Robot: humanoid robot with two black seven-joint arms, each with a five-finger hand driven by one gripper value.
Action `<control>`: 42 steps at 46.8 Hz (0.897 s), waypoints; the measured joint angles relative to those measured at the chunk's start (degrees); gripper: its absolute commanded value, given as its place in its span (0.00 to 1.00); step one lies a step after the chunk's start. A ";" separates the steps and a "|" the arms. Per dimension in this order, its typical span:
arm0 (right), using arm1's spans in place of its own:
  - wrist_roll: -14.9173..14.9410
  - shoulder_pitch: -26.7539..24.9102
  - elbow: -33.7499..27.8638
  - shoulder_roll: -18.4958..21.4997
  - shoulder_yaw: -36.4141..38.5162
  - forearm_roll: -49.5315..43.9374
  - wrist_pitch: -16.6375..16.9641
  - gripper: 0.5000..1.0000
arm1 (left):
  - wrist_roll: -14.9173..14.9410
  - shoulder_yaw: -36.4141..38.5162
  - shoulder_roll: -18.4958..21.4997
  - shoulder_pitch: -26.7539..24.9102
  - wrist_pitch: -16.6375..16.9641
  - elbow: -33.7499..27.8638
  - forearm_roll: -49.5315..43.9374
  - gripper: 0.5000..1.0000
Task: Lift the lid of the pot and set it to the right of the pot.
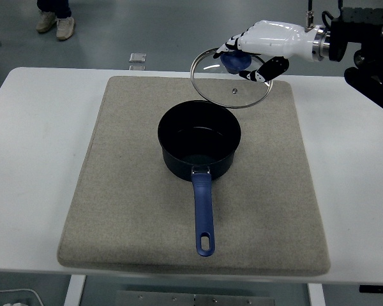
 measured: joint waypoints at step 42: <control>0.00 -2.80 -11.65 -0.54 -10.49 -0.09 -0.03 0.00 | 0.00 0.01 0.00 0.01 0.00 0.00 0.00 1.00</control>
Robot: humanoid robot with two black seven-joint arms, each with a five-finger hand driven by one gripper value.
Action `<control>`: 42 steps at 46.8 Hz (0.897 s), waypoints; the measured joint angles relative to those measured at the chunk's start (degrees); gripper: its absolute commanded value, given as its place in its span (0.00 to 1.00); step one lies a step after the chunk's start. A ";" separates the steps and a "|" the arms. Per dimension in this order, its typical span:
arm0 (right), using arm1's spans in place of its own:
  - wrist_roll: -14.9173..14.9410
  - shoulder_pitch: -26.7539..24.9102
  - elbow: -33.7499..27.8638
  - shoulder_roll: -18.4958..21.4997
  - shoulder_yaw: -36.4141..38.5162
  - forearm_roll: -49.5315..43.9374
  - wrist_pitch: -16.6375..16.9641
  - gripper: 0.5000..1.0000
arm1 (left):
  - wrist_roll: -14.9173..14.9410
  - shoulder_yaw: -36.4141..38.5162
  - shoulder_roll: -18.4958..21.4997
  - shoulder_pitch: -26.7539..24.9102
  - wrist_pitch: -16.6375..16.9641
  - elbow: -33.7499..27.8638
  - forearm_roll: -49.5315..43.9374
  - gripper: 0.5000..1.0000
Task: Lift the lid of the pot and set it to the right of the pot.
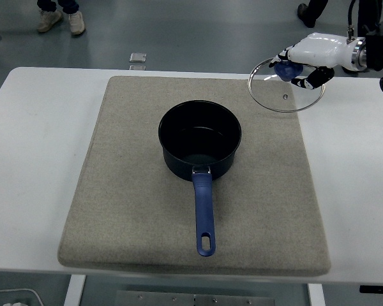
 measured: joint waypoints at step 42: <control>-0.02 -1.50 12.77 -6.71 -3.58 1.25 -0.22 0.00 | 0.00 -0.01 0.00 -0.02 0.00 0.00 0.00 1.00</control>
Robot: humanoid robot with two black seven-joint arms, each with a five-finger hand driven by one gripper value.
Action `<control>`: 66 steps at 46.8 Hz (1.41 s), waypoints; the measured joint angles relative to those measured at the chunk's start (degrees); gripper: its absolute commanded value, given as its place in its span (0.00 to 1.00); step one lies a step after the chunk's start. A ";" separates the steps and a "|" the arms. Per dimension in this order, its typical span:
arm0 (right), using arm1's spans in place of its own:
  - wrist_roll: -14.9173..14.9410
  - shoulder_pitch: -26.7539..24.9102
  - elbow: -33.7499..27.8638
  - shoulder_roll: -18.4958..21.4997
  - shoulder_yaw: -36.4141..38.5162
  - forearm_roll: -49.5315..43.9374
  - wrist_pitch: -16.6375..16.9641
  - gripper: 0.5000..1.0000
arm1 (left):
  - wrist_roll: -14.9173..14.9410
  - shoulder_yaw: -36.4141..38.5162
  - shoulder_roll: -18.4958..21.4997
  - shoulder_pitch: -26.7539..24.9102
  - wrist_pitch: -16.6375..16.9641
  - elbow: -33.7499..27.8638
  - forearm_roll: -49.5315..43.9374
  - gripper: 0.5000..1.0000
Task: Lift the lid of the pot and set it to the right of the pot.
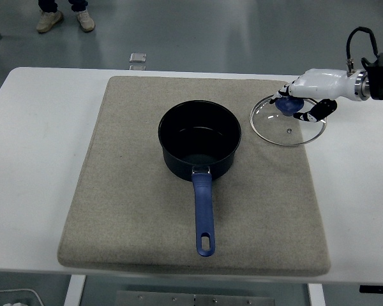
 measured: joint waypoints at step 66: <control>0.02 -2.36 7.59 -4.85 0.06 1.50 -0.41 0.00 | 0.00 0.02 0.00 0.01 0.00 0.00 0.00 1.00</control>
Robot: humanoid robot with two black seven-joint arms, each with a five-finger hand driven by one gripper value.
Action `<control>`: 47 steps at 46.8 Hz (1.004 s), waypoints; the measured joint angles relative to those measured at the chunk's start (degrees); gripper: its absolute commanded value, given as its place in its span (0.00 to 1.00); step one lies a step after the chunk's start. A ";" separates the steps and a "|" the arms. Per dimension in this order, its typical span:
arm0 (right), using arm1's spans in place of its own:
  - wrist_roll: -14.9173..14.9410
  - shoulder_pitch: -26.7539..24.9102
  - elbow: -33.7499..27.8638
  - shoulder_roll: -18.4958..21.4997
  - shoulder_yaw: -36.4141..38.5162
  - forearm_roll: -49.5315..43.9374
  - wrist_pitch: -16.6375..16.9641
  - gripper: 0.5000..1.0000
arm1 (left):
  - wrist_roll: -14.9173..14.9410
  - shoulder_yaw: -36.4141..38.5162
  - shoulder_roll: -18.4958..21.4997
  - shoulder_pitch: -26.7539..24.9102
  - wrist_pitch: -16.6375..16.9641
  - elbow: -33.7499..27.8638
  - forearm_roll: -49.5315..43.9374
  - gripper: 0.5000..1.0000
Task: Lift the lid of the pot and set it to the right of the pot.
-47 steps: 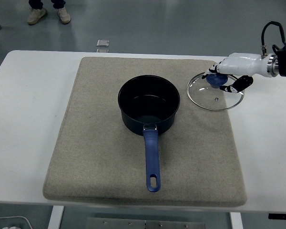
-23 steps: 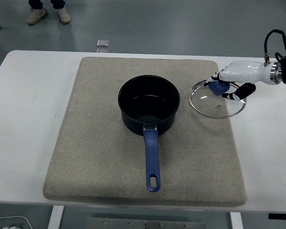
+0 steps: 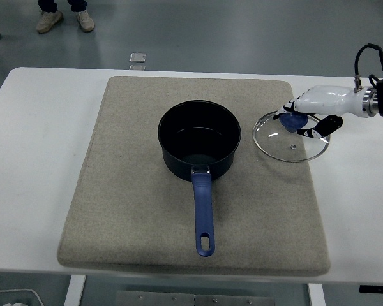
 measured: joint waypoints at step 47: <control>0.01 -3.19 -0.39 0.54 0.85 4.43 -3.85 0.79 | 0.00 -0.02 0.00 0.00 0.00 0.00 0.00 1.00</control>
